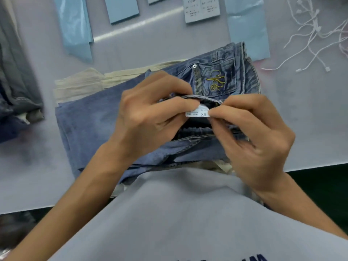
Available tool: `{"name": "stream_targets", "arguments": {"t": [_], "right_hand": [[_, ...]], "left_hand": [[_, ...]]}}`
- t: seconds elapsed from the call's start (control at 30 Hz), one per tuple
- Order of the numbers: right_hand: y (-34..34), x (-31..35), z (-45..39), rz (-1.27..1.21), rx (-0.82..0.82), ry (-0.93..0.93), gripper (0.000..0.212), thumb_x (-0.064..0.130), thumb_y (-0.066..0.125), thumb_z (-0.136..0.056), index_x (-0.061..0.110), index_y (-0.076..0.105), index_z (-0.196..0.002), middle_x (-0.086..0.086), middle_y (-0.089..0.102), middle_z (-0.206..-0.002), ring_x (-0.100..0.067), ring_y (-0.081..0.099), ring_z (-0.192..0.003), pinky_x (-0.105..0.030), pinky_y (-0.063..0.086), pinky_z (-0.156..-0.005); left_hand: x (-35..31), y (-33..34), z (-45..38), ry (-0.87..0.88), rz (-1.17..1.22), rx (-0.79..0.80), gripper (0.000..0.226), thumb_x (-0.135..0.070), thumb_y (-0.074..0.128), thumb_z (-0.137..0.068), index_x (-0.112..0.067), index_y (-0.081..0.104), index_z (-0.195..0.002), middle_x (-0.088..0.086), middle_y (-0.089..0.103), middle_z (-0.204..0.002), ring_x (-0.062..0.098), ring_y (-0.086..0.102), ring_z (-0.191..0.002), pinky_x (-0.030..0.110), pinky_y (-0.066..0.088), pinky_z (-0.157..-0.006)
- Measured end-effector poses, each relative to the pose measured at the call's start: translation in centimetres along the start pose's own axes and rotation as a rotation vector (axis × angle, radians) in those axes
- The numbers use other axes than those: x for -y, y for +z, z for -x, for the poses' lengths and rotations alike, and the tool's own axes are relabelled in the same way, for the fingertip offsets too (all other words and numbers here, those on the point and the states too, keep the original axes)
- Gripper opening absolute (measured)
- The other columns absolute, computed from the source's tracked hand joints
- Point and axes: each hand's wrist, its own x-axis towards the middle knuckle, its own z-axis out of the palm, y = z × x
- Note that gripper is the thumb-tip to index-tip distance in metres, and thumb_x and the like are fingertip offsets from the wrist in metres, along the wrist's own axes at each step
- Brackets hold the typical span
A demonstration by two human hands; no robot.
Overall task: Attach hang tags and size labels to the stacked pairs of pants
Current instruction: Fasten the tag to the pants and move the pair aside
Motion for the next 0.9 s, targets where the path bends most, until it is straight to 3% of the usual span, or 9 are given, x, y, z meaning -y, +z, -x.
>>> {"name": "stream_targets", "arguments": {"t": [0.17, 0.37, 0.7, 0.8, 0.83, 0.9], "right_hand": [[0.2, -0.4, 0.7, 0.002, -0.021, -0.078, 0.002, -0.009, 0.074, -0.087, -0.009, 0.076, -0.086, -0.018, 0.068, -0.084, -0.033, 0.062, -0.070, -0.039, 0.049, -0.066], [0.5, -1.0, 1.2, -0.012, -0.008, -0.176, 0.004, -0.013, 0.076, -0.082, -0.012, 0.074, -0.079, -0.020, 0.068, -0.081, -0.033, 0.055, -0.063, -0.034, 0.043, -0.065], [0.7, -1.0, 2.1, -0.017, -0.003, -0.187, 0.004, -0.013, 0.076, -0.081, -0.012, 0.074, -0.078, -0.019, 0.067, -0.082, -0.030, 0.054, -0.067, -0.034, 0.044, -0.065], [0.4, -0.9, 2.5, -0.027, 0.010, -0.108, 0.004, -0.006, 0.073, -0.087, -0.005, 0.075, -0.090, -0.020, 0.066, -0.101, -0.034, 0.061, -0.087, -0.038, 0.049, -0.080], [0.3, -0.8, 2.5, -0.053, 0.036, -0.052, 0.012, 0.001, 0.072, -0.090, 0.000, 0.071, -0.102, -0.020, 0.063, -0.114, -0.034, 0.062, -0.103, -0.042, 0.050, -0.088], [-0.1, -1.0, 2.2, -0.113, 0.193, 0.081, 0.050, 0.024, 0.075, -0.091, 0.006, 0.053, -0.132, -0.017, 0.054, -0.137, -0.031, 0.053, -0.129, -0.049, 0.045, -0.105]], "left_hand": [[0.0, 0.4, 0.2, 0.016, 0.006, -0.040, 0.009, 0.010, 0.073, -0.086, 0.004, 0.079, -0.081, 0.018, 0.073, -0.086, 0.035, 0.064, -0.069, 0.042, 0.048, -0.060], [-0.1, 0.8, 1.3, 0.056, -0.017, -0.082, 0.010, 0.015, 0.073, -0.082, 0.006, 0.078, -0.081, 0.020, 0.072, -0.085, 0.038, 0.064, -0.068, 0.045, 0.047, -0.060], [-1.3, 1.1, 2.7, 0.045, -0.043, -0.139, 0.009, 0.015, 0.075, -0.080, 0.007, 0.076, -0.075, 0.020, 0.071, -0.085, 0.036, 0.063, -0.070, 0.041, 0.050, -0.061], [-1.8, 0.8, 2.2, -0.002, -0.013, -0.071, 0.008, 0.010, 0.075, -0.084, 0.004, 0.077, -0.080, 0.015, 0.073, -0.089, 0.035, 0.066, -0.074, 0.043, 0.052, -0.062], [-2.0, 0.5, 2.0, -0.041, 0.032, -0.036, 0.006, 0.006, 0.075, -0.087, 0.002, 0.078, -0.085, 0.013, 0.074, -0.091, 0.033, 0.068, -0.077, 0.044, 0.053, -0.066], [-2.3, 0.0, 1.4, -0.209, 0.215, 0.072, 0.014, -0.006, 0.078, -0.089, -0.005, 0.078, -0.103, 0.003, 0.076, -0.102, 0.020, 0.072, -0.094, 0.040, 0.057, -0.081]]}}
